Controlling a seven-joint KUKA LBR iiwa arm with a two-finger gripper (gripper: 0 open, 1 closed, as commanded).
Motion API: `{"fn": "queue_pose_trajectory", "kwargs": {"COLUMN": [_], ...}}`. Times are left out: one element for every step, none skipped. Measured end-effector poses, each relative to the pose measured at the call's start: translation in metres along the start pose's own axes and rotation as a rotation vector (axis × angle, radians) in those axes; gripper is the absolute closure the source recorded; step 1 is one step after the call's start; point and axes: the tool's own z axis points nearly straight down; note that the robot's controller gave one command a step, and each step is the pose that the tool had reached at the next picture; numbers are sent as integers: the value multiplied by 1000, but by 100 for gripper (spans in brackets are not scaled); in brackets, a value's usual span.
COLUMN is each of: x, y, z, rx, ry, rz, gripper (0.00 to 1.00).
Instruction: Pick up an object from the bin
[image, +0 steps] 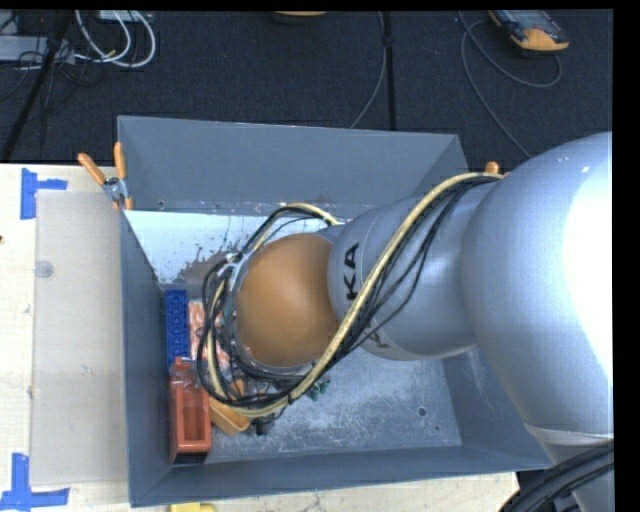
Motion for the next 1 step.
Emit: {"fn": "queue_pose_trajectory", "kwargs": {"x": [0], "y": [0], "z": [0], "rx": [0], "ry": [0], "rz": [1], "gripper": [100]}}
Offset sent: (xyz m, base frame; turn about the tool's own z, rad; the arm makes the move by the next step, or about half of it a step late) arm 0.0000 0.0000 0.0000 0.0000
